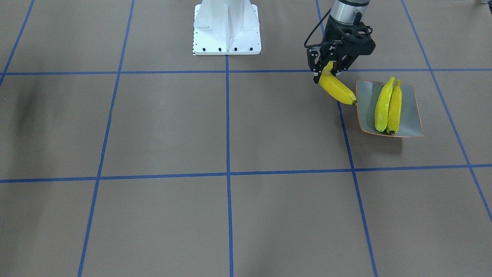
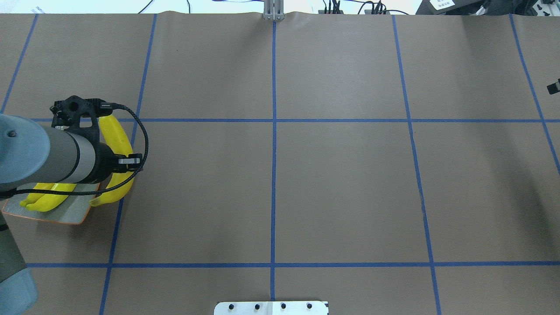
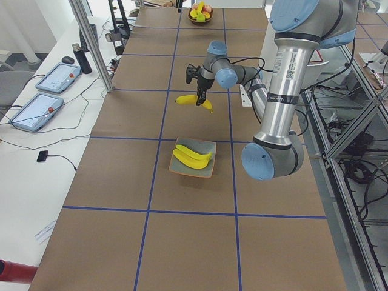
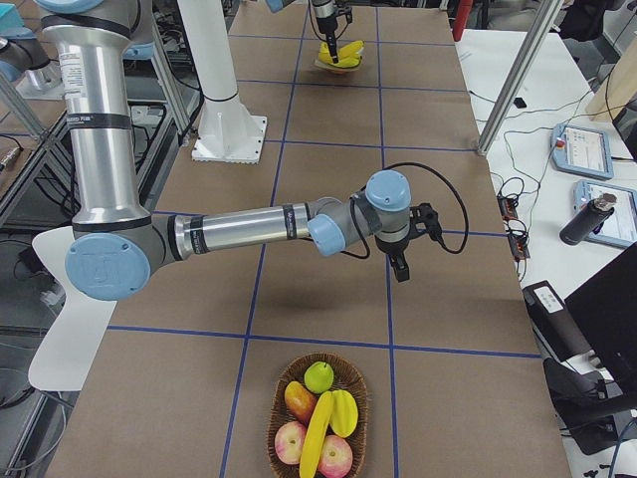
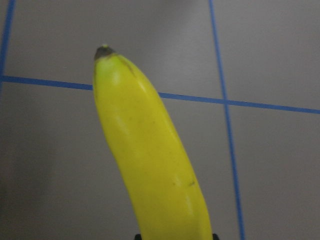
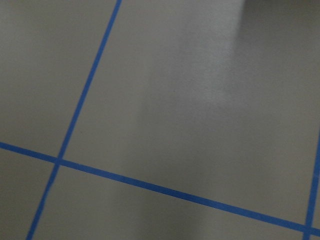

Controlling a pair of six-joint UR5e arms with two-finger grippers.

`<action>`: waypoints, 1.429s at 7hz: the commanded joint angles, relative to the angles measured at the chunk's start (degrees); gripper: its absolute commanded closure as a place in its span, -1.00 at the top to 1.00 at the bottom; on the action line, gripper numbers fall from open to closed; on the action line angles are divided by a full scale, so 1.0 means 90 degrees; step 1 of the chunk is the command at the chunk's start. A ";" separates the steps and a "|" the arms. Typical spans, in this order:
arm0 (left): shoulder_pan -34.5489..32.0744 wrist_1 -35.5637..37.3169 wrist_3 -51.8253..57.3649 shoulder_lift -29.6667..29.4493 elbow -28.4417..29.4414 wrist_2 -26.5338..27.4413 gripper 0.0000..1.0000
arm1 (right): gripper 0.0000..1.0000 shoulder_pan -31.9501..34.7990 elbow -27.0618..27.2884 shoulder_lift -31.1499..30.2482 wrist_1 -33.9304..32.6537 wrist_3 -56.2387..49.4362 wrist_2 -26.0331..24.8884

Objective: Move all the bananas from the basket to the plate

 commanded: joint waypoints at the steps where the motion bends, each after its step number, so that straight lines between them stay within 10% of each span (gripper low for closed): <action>1: 0.0018 0.0175 0.0687 0.0848 0.0154 0.0420 -1.00 | 1.00 0.0129 -0.0122 -0.0092 0.0007 -0.0307 0.0002; 3: 0.0047 0.0194 0.1159 0.1067 0.0562 0.0724 -1.00 | 1.00 0.0128 -0.0132 -0.0082 0.0007 -0.0317 0.0002; 7: 0.0086 0.0214 0.1824 0.1106 0.0946 0.1056 0.99 | 1.00 0.0129 -0.0142 -0.0043 -0.0002 -0.0317 -0.0008; 10: -0.0302 0.0205 0.2741 0.0950 0.0179 0.0728 1.00 | 1.00 0.0206 -0.0142 -0.0169 -0.0002 -0.0327 0.0001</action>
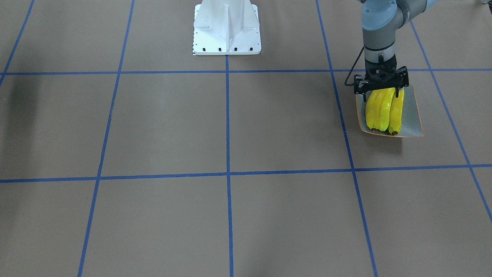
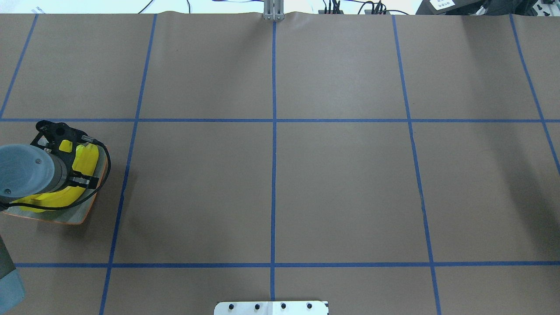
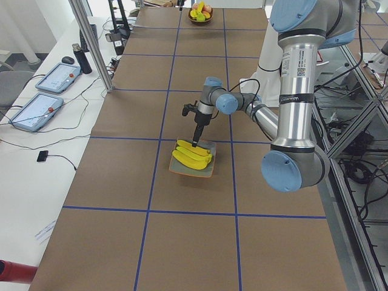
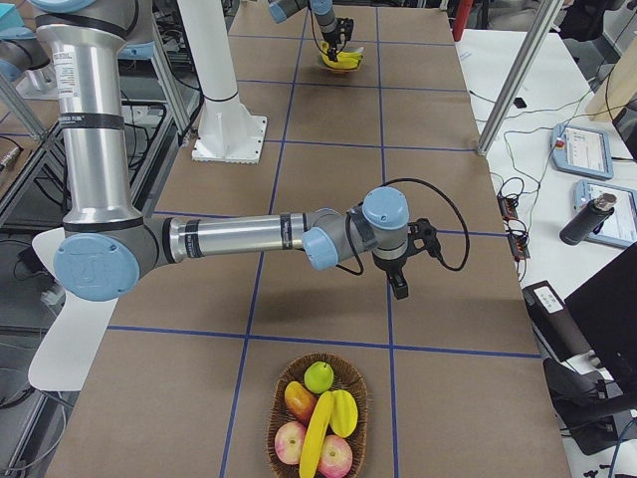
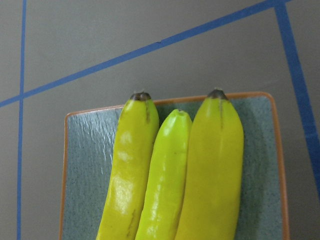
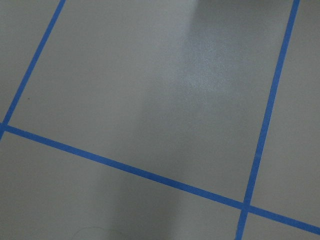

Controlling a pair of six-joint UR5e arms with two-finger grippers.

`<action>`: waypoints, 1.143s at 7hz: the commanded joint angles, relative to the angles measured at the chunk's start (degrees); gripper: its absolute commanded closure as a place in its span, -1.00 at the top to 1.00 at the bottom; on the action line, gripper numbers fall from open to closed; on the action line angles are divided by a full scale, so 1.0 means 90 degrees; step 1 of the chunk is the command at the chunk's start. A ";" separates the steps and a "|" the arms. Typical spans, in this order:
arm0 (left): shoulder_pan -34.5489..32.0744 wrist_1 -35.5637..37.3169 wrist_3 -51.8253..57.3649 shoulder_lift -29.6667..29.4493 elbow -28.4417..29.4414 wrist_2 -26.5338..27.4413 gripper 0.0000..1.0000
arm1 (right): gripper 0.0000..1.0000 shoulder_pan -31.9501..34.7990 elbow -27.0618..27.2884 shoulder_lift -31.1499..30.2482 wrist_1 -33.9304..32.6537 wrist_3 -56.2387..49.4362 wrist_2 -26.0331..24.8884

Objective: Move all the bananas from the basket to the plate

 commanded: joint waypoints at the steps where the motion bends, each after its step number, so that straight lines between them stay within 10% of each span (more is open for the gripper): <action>1: -0.0496 0.0004 0.0330 -0.0436 -0.0610 -0.0827 1.00 | 1.00 0.0153 0.0010 -0.0297 0.0043 -0.0191 0.0017; 8: -0.0518 0.0005 0.0222 -0.0850 -0.0641 -0.0960 1.00 | 1.00 0.1180 -0.1132 -0.1148 0.0102 -0.5743 -0.0721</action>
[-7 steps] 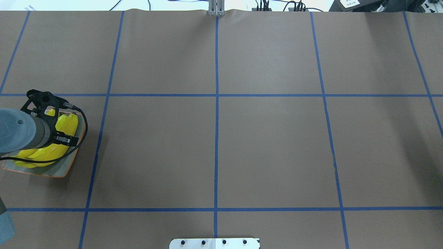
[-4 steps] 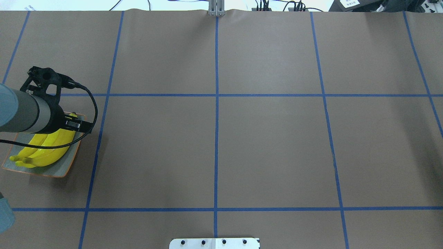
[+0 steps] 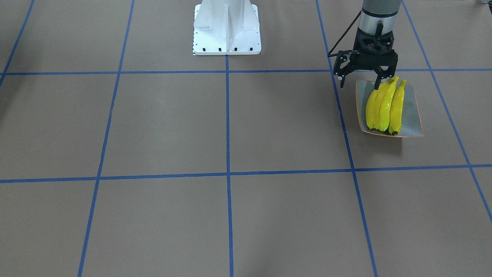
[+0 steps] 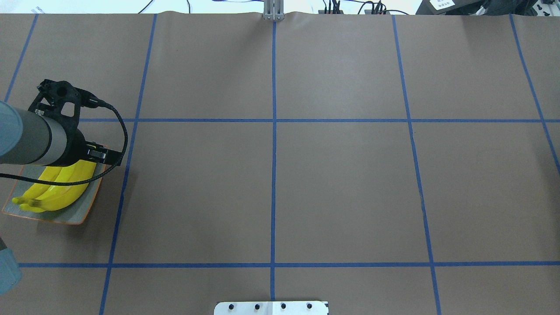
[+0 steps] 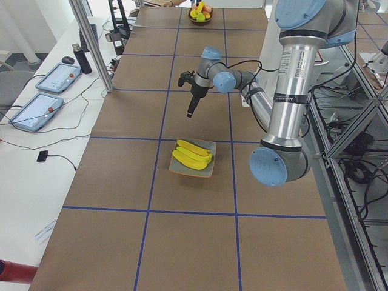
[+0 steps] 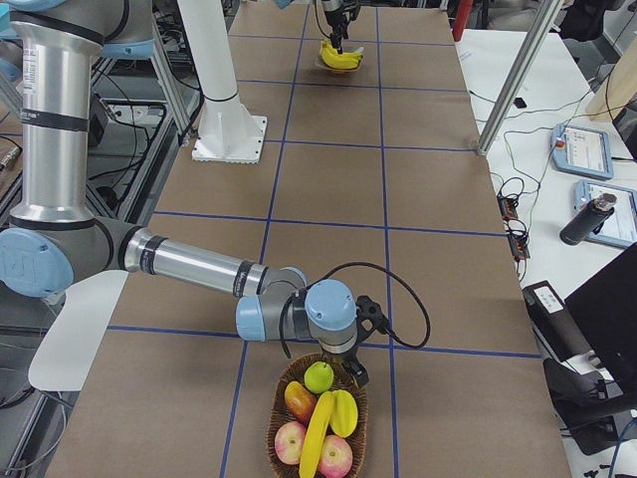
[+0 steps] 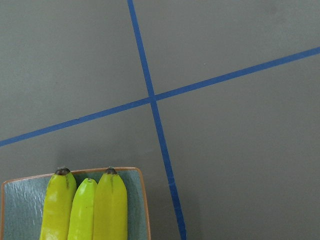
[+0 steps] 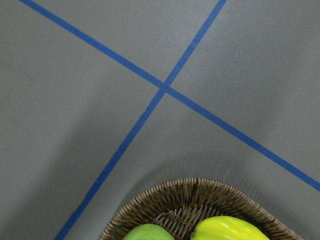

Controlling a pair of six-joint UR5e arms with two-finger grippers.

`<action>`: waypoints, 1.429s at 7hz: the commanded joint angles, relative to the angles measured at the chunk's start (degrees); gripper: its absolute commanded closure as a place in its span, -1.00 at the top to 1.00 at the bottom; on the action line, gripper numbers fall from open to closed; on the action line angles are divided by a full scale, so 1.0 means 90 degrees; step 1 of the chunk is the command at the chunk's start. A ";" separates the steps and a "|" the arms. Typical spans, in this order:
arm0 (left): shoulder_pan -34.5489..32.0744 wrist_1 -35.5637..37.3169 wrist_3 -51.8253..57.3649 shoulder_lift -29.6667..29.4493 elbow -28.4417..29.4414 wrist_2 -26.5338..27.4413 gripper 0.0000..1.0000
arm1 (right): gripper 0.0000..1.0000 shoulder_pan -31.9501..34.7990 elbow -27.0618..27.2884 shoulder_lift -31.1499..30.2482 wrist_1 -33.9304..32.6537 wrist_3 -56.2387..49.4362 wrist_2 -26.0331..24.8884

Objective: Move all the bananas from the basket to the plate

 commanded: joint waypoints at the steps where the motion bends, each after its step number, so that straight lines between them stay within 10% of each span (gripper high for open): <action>1: 0.0000 -0.0009 -0.0019 -0.0002 -0.0005 0.0009 1.00 | 1.00 0.0021 -0.0128 -0.0122 0.0022 -0.1560 -0.0808; 6: 0.0000 -0.0009 -0.0215 0.0028 0.0015 0.0029 1.00 | 0.94 0.0011 -0.1281 -0.0035 0.0891 -0.1803 -0.0978; 10: 0.0000 -0.0009 -0.0215 0.0018 0.0015 0.0048 1.00 | -0.05 -0.0076 -0.1291 -0.0025 0.0881 -0.1733 -0.0978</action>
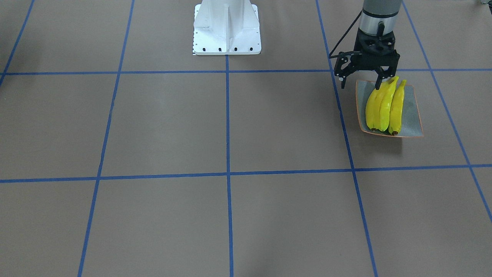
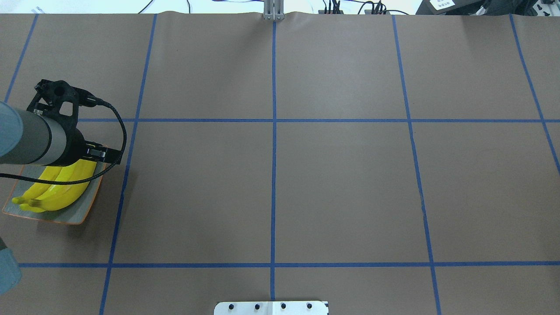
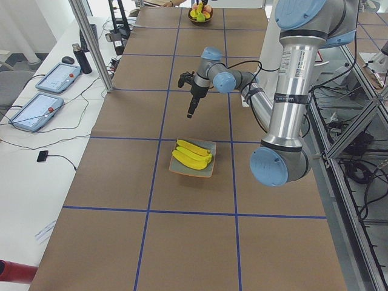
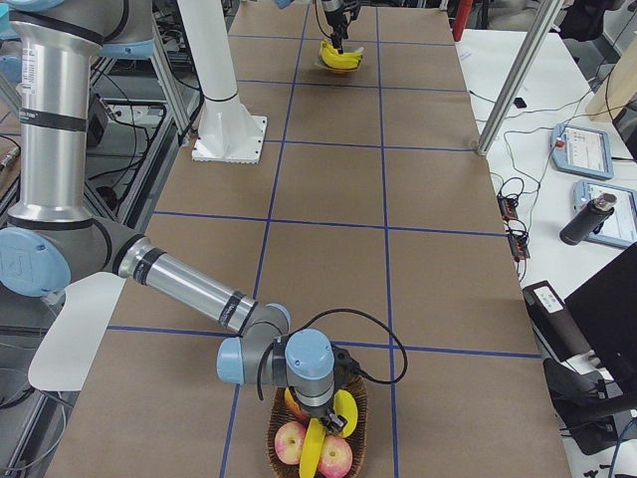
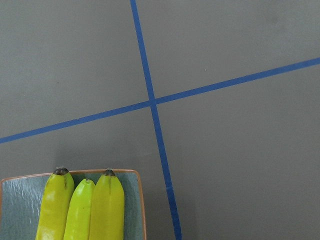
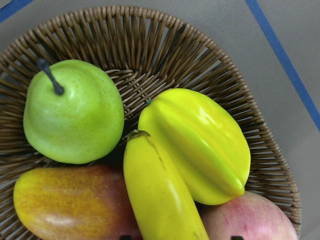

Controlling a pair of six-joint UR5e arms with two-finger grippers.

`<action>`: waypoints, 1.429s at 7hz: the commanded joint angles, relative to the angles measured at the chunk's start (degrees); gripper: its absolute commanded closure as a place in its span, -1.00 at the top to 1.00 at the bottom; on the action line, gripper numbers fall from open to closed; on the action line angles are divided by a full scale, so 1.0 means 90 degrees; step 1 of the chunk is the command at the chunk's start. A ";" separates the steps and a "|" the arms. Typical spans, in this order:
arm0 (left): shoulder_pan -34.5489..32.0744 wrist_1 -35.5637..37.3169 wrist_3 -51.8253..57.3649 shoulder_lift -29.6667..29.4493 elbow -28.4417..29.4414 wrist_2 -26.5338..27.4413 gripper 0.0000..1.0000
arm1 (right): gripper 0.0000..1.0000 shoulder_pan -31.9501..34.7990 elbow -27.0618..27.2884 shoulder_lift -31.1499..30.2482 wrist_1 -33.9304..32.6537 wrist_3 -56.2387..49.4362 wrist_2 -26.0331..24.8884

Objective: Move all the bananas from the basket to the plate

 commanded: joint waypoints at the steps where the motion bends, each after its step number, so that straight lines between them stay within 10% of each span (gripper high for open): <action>1: 0.0000 -0.0010 0.0000 -0.0004 -0.0010 0.0004 1.00 | -0.04 -0.0118 0.0000 0.0007 -0.0003 0.0010 -0.0006; 2: 0.0000 0.0000 0.0000 -0.0004 -0.0010 0.0004 1.00 | 0.02 -0.0129 0.0000 0.0007 -0.0003 0.0011 -0.0006; 4: 0.0000 0.0000 0.0000 -0.0014 -0.0039 -0.0006 1.00 | -0.99 -0.0119 0.0116 0.0016 -0.0003 0.0040 0.0043; 7: 0.0000 0.0000 -0.0010 -0.0024 -0.0059 -0.0026 1.00 | -1.00 -0.0013 0.0342 0.0036 -0.0081 0.0030 0.0209; 10: 0.0019 -0.0010 -0.0010 -0.0053 -0.0126 -0.0055 1.00 | -1.00 0.0446 0.1616 0.0221 -0.1997 0.0049 0.0414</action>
